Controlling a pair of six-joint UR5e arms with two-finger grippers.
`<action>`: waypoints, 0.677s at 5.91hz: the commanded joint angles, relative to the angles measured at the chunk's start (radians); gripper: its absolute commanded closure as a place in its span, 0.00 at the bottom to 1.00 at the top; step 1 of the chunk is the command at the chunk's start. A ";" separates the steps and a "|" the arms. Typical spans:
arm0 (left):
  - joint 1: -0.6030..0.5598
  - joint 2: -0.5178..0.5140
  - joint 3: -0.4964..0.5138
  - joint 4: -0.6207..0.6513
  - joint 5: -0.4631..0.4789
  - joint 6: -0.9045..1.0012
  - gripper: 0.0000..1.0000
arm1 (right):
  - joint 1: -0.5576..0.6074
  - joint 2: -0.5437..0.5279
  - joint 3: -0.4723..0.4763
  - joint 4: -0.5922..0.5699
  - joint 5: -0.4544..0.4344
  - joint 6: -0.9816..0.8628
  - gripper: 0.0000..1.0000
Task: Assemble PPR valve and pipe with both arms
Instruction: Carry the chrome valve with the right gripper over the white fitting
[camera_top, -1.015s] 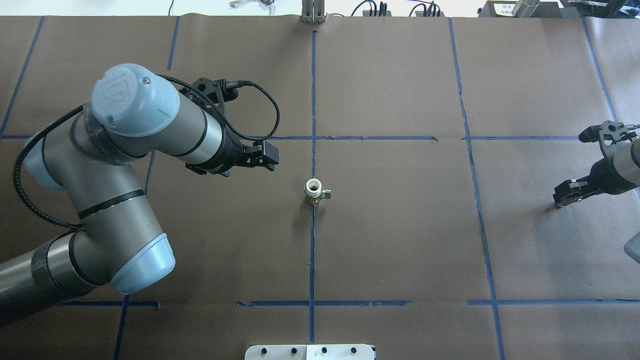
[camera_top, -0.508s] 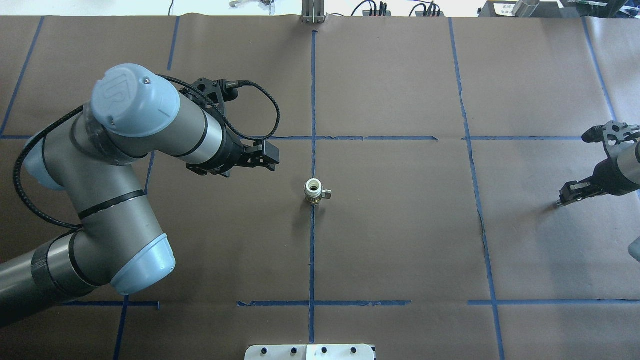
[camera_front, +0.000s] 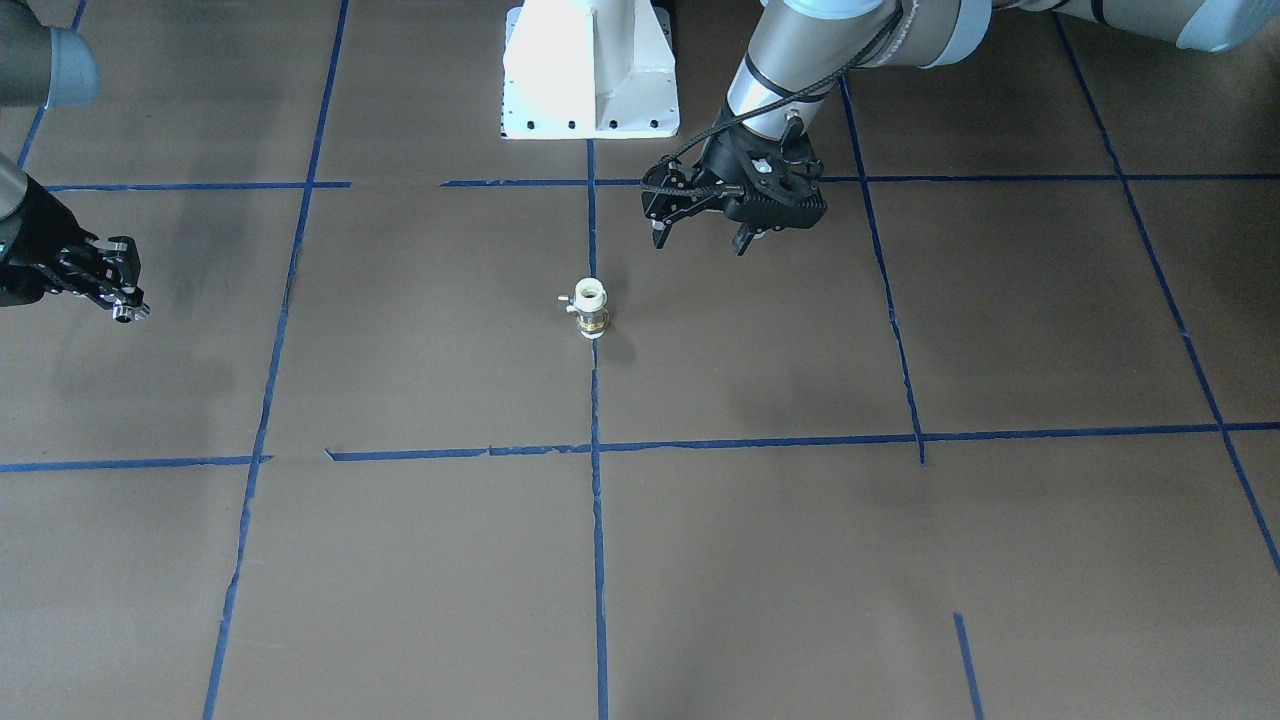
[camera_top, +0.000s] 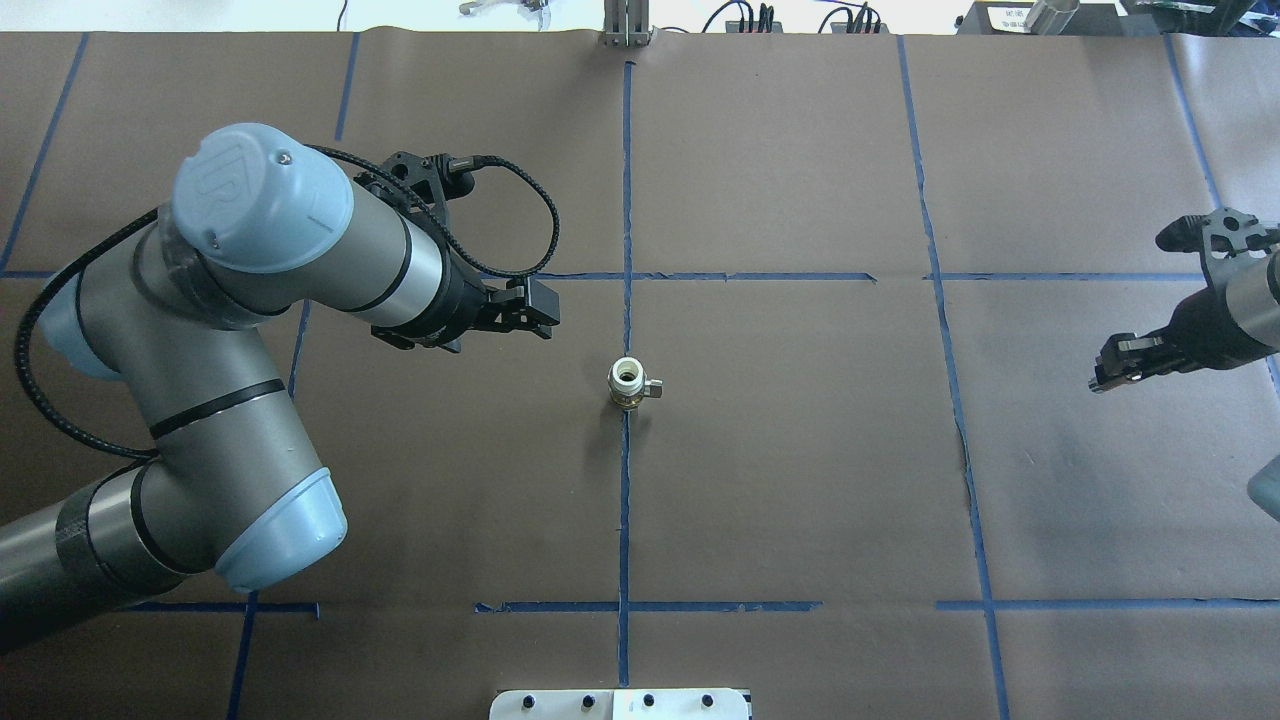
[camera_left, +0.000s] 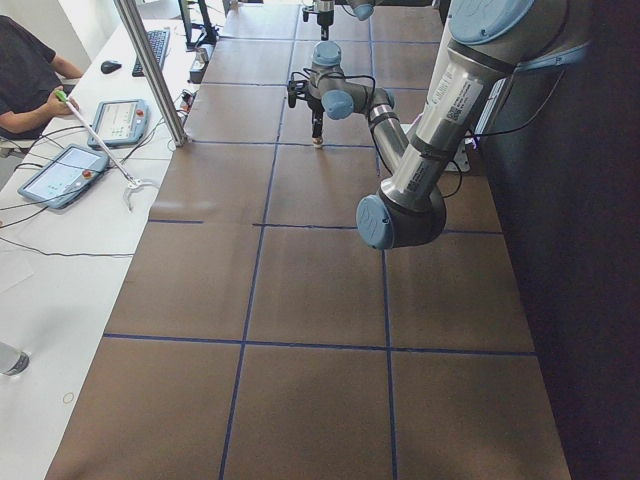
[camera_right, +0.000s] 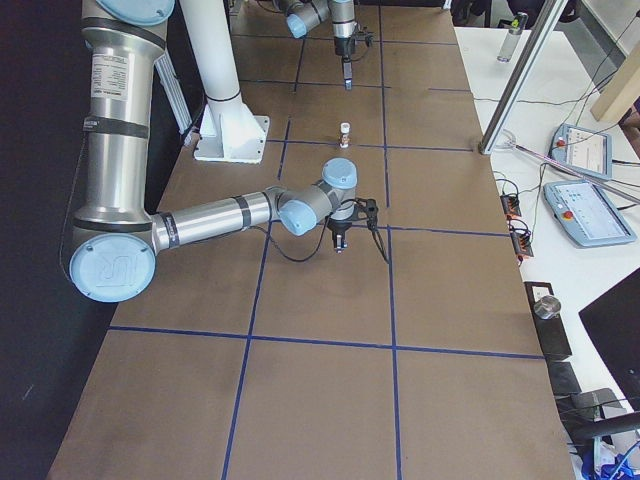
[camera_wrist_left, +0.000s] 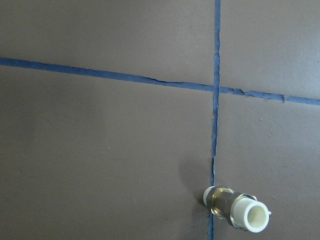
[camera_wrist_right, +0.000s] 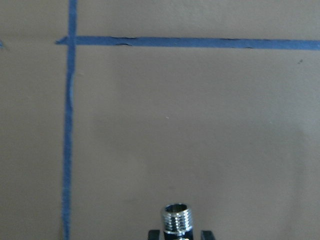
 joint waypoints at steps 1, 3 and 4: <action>-0.003 0.041 -0.045 0.000 0.000 0.005 0.01 | -0.068 0.214 0.053 -0.112 0.018 0.310 1.00; -0.005 0.053 -0.048 0.000 0.000 0.009 0.01 | -0.209 0.487 0.018 -0.221 -0.023 0.623 1.00; -0.005 0.077 -0.048 -0.005 0.000 0.012 0.01 | -0.269 0.633 -0.033 -0.305 -0.099 0.725 1.00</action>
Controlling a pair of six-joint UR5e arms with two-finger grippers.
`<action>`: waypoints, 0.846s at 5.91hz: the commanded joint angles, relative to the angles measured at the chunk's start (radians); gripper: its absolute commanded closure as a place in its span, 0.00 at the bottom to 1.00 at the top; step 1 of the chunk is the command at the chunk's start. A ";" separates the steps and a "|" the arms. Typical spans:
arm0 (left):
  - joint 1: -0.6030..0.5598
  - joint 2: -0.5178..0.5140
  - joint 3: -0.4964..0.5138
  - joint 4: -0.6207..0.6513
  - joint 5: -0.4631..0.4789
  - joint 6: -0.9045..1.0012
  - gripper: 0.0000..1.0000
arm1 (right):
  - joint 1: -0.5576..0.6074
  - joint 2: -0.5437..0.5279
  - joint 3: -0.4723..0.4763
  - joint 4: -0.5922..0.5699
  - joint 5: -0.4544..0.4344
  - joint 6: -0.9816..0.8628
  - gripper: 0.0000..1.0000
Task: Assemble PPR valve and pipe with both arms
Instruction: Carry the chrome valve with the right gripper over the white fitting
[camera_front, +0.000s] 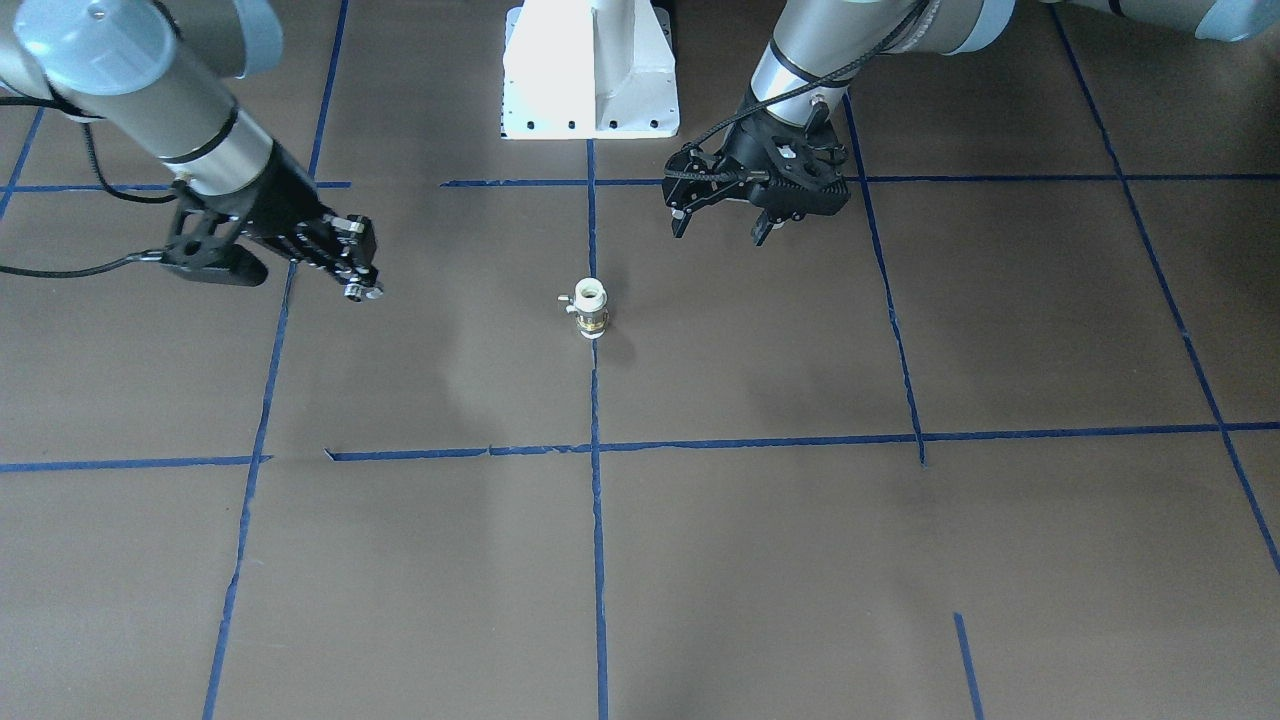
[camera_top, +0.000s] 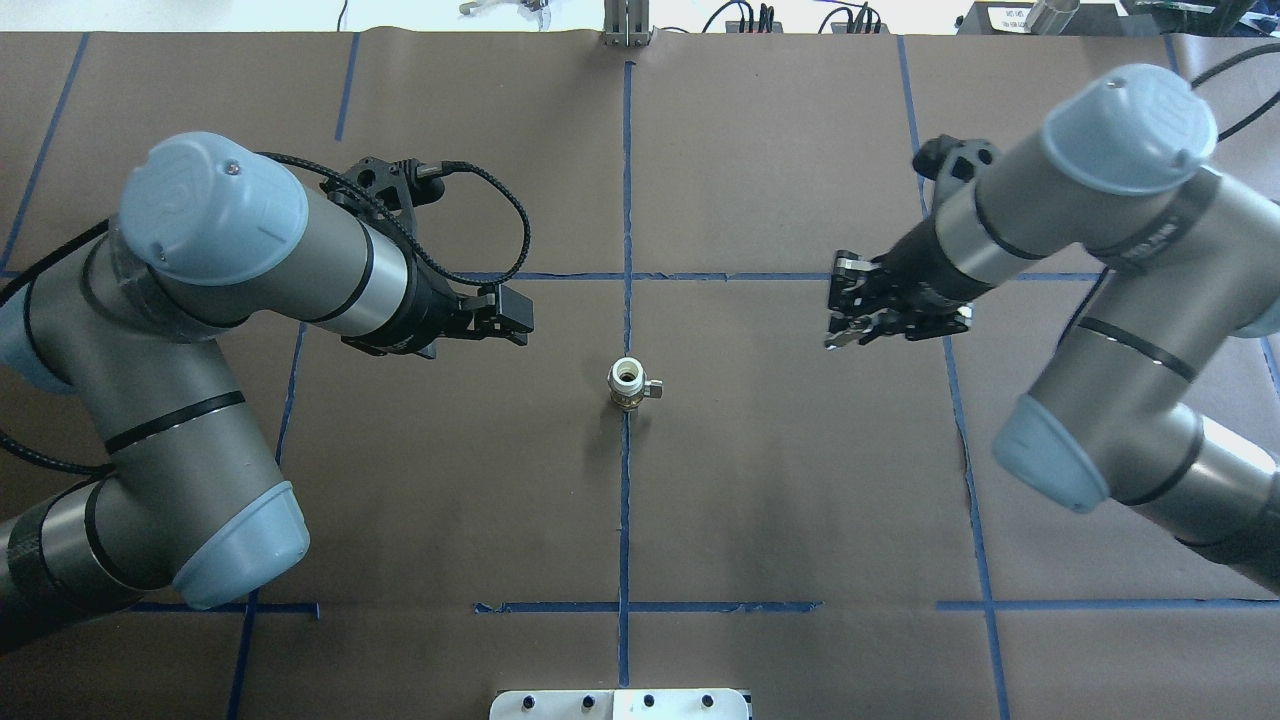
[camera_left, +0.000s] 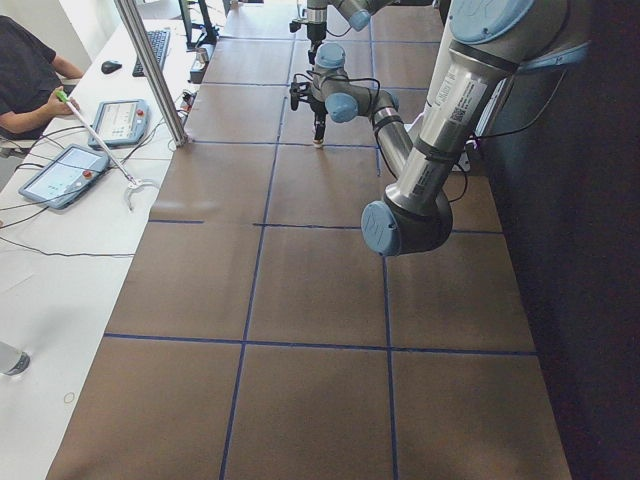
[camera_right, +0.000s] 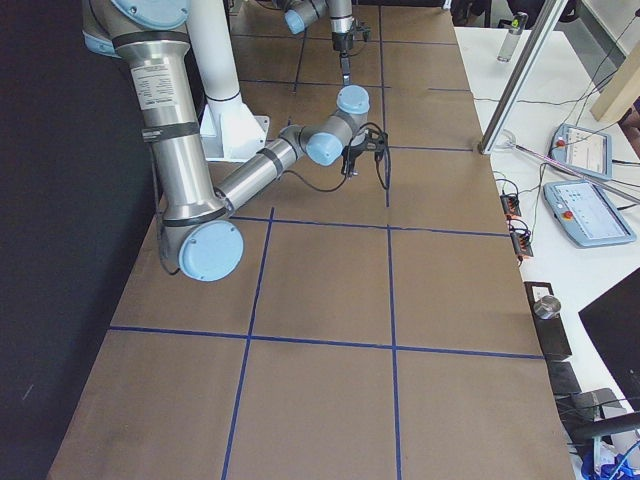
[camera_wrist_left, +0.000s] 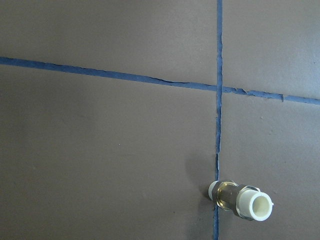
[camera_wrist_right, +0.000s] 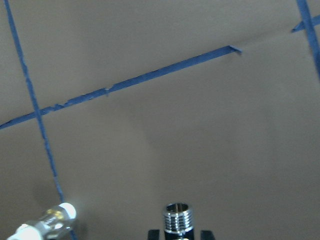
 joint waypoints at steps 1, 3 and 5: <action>0.000 0.052 -0.004 -0.049 0.000 0.001 0.01 | -0.096 0.203 -0.082 -0.075 -0.079 0.186 1.00; 0.001 0.067 -0.004 -0.069 0.000 0.000 0.01 | -0.134 0.330 -0.214 -0.075 -0.132 0.244 1.00; 0.003 0.067 -0.004 -0.071 0.000 -0.002 0.01 | -0.178 0.332 -0.232 -0.077 -0.169 0.248 1.00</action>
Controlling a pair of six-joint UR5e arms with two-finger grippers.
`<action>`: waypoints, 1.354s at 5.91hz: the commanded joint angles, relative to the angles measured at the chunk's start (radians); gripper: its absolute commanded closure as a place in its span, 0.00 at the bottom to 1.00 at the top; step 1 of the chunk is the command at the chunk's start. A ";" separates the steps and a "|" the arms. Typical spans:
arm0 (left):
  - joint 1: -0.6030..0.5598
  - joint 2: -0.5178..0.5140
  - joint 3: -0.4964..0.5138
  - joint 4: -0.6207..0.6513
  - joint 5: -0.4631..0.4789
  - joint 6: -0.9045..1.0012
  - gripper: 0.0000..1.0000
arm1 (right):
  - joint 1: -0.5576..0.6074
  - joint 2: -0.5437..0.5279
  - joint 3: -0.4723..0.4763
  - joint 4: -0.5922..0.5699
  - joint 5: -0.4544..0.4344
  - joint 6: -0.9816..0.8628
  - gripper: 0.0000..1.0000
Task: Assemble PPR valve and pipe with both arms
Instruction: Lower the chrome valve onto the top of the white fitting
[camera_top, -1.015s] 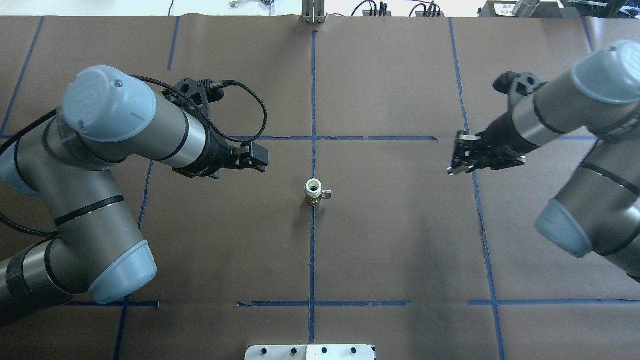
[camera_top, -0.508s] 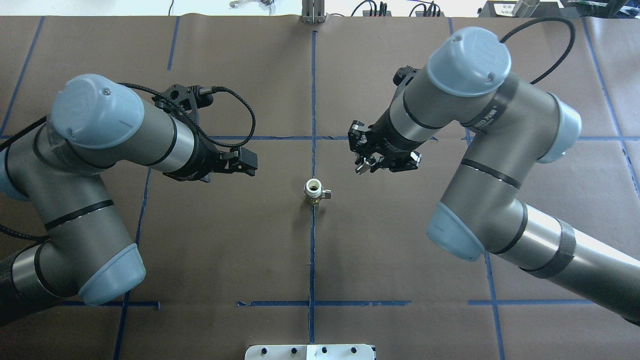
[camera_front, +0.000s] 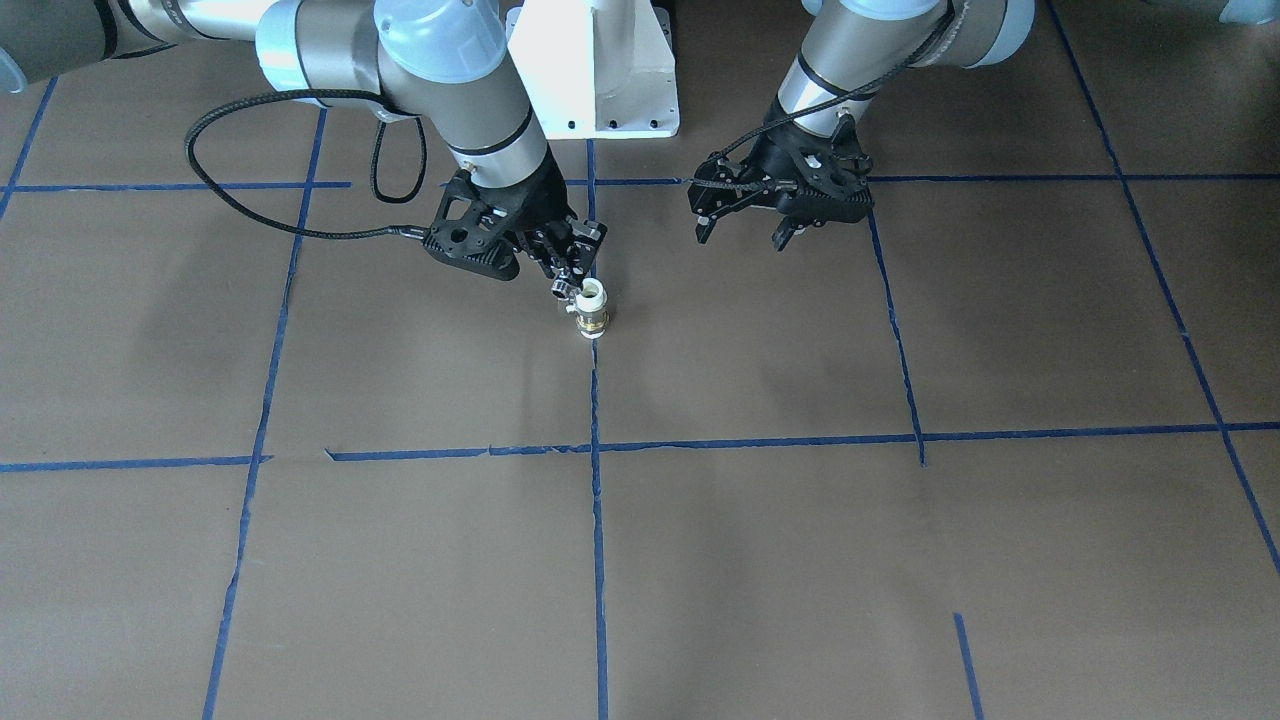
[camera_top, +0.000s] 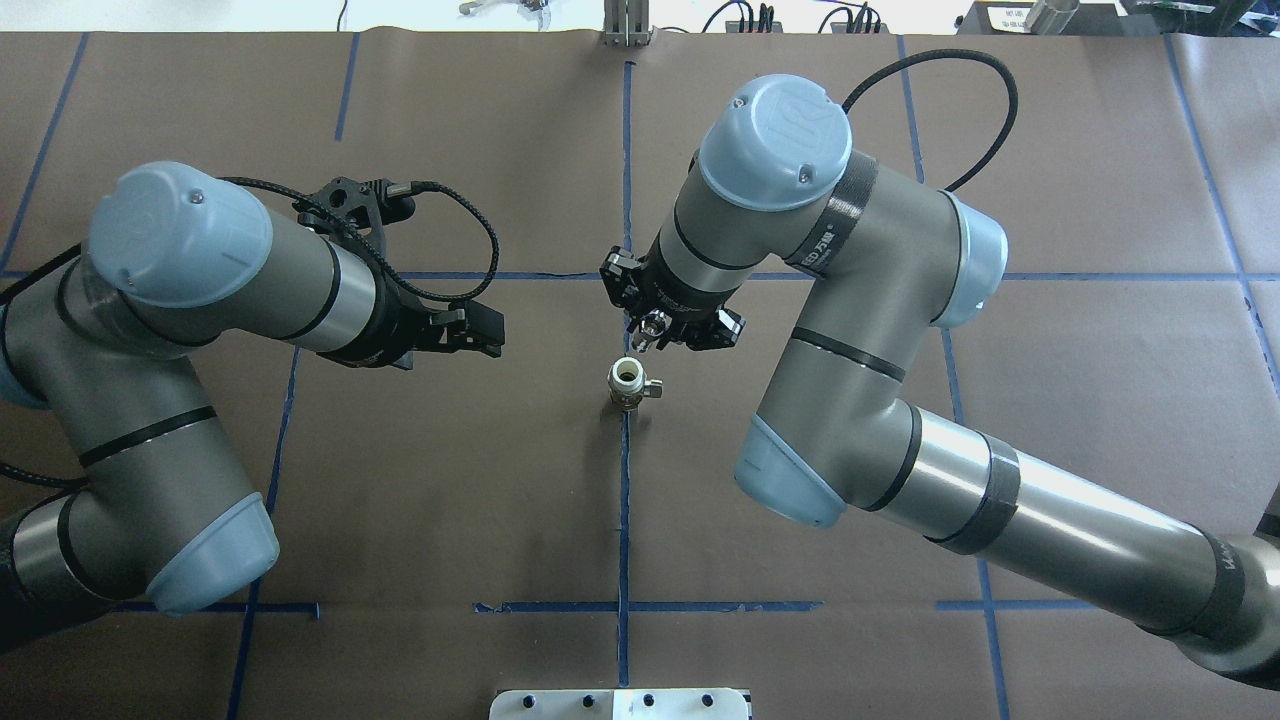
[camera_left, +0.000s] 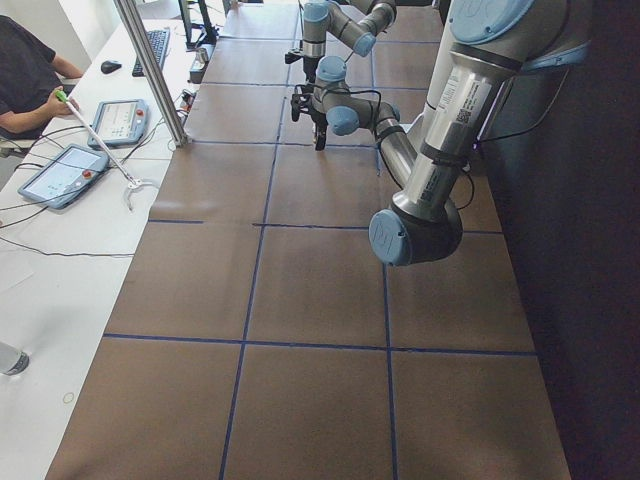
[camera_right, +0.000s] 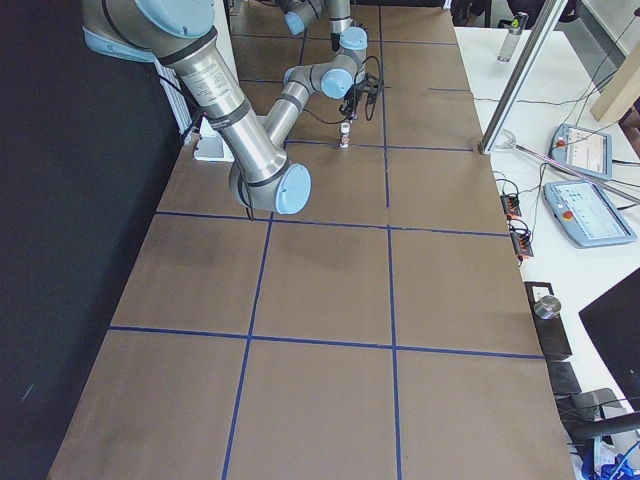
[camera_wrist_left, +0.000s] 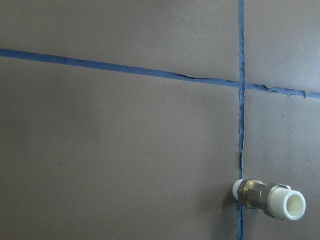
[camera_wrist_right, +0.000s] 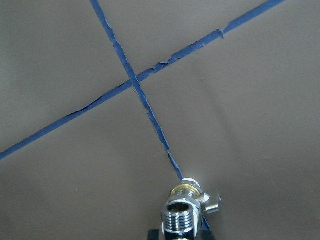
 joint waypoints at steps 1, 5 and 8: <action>0.003 0.001 0.001 -0.001 0.000 -0.003 0.01 | -0.034 0.006 -0.024 -0.002 -0.025 0.007 1.00; 0.004 -0.002 0.000 -0.001 0.000 -0.006 0.01 | -0.041 0.021 -0.035 -0.002 -0.025 0.017 1.00; 0.004 -0.004 0.000 -0.001 0.000 -0.007 0.01 | -0.041 0.022 -0.049 -0.002 -0.027 0.017 1.00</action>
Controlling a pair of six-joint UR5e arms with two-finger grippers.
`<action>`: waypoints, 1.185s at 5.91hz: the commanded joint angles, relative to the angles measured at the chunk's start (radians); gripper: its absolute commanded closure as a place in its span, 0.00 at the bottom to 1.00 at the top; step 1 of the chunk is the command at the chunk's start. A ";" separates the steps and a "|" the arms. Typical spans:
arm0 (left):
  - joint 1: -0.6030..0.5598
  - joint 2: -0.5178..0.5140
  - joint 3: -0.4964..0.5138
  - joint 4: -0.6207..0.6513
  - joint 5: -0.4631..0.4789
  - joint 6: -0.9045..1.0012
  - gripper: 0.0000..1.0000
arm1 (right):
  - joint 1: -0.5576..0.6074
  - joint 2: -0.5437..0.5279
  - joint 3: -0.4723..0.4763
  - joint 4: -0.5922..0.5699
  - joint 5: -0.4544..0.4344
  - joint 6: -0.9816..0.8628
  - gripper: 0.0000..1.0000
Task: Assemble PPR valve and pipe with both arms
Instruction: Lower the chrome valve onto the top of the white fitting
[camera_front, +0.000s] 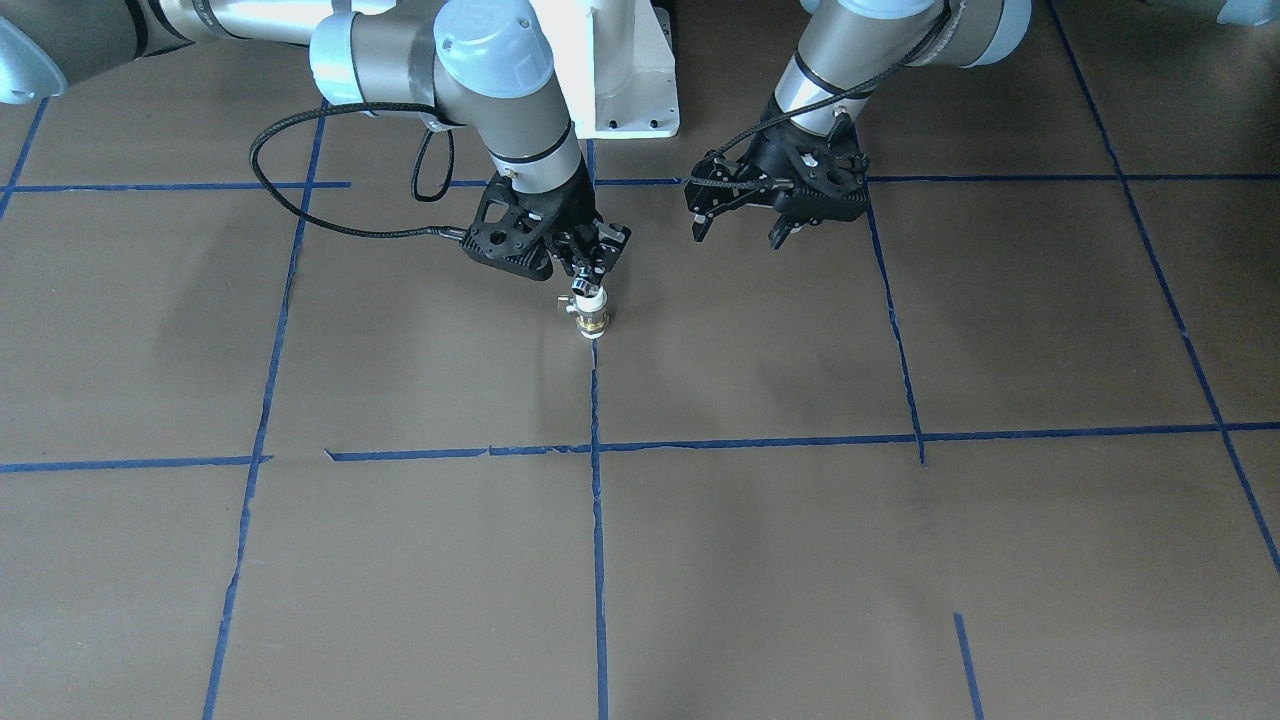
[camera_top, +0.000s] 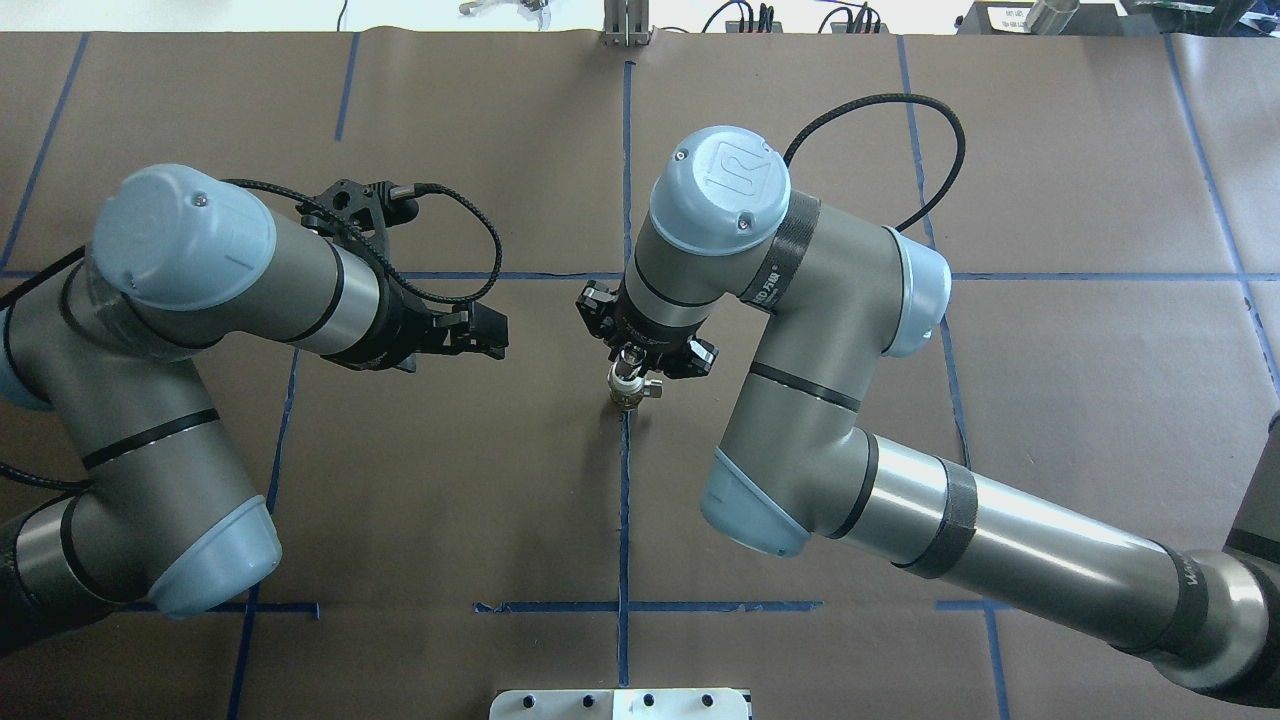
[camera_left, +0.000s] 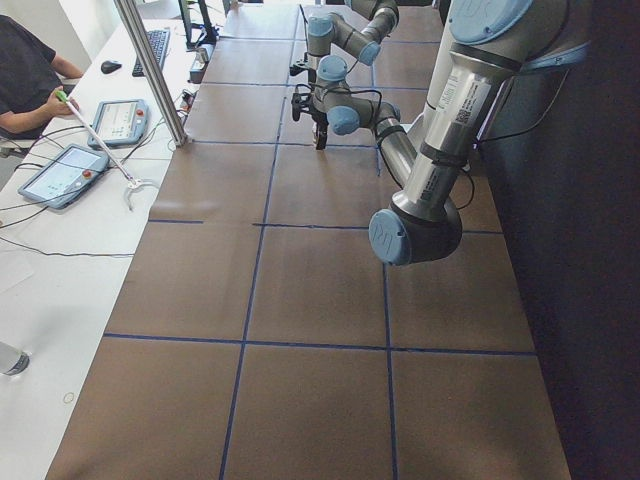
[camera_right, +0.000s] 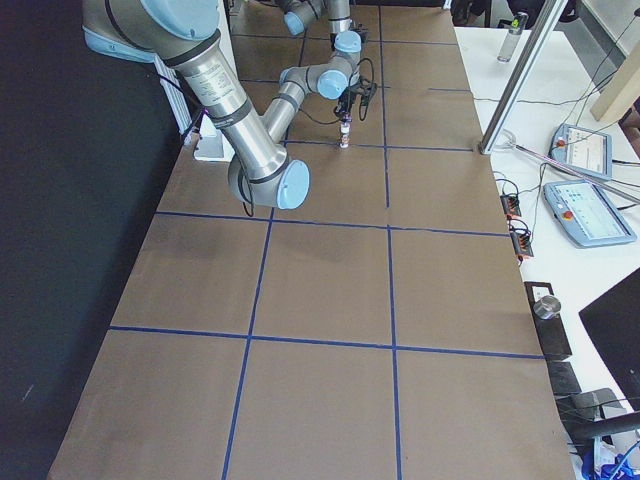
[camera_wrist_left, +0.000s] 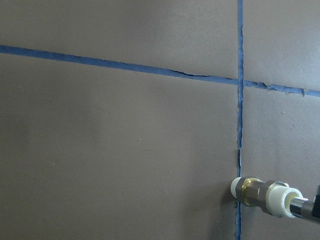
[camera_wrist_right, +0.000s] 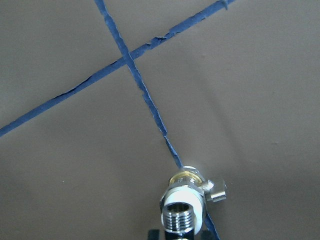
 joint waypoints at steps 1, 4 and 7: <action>0.000 -0.002 0.000 0.000 0.000 0.000 0.01 | 0.000 -0.001 -0.005 0.000 -0.001 -0.001 1.00; -0.002 -0.005 -0.008 0.000 0.000 -0.003 0.01 | 0.000 -0.004 -0.005 0.000 -0.001 -0.002 0.97; -0.003 0.001 -0.026 0.002 0.000 -0.003 0.01 | -0.002 -0.007 -0.005 0.002 0.000 -0.012 0.14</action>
